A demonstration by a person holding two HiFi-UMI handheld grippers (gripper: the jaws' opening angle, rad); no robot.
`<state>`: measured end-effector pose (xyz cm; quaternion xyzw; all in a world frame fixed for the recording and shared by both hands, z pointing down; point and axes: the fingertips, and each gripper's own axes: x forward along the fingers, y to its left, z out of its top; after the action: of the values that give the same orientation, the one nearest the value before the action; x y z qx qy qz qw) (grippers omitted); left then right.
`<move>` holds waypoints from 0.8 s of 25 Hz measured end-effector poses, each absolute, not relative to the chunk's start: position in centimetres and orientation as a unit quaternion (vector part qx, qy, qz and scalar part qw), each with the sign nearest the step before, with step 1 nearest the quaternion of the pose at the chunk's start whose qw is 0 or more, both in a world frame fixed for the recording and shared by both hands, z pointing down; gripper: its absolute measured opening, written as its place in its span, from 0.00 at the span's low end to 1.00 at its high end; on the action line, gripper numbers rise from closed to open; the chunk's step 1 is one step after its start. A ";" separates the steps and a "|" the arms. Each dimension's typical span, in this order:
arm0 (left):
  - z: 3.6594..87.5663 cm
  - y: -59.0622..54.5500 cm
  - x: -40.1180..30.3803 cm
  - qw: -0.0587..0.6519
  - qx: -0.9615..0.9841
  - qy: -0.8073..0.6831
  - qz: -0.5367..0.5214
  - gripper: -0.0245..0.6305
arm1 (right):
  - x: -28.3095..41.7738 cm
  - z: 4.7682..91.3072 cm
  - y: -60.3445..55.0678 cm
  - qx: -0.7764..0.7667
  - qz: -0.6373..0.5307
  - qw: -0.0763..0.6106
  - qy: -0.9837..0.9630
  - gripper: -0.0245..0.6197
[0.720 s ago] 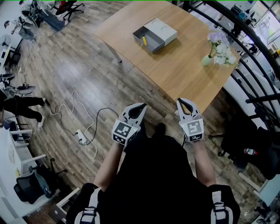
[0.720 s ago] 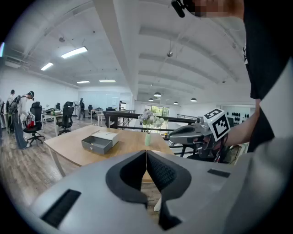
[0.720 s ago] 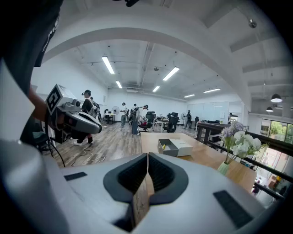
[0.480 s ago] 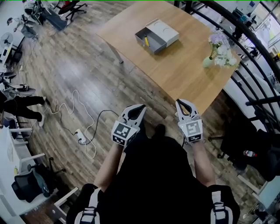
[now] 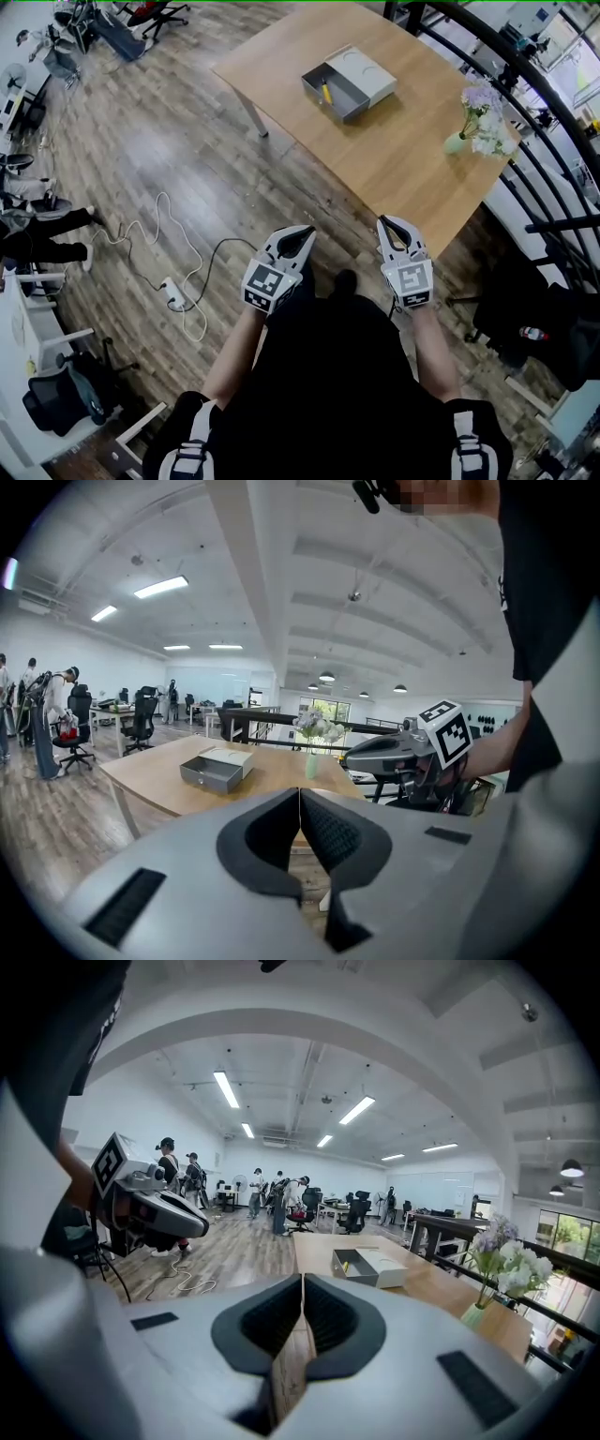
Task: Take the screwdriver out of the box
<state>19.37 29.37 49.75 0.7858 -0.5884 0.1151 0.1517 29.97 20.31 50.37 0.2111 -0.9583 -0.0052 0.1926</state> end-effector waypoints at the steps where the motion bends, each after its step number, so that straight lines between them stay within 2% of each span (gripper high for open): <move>1: 50.0 29.2 18.8 0.153 0.787 -0.586 0.116 0.07 | 29.3 50.4 20.2 0.212 -0.006 0.194 -0.958 0.08; 20: 51.1 26.5 7.4 0.161 0.823 -0.531 0.124 0.07 | 17.1 50.9 18.5 0.233 -0.015 0.223 -0.946 0.08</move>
<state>7.45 26.51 51.12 0.8228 -0.5309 0.1242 0.1606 17.07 18.50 50.90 0.2329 -0.9465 -0.0148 0.2231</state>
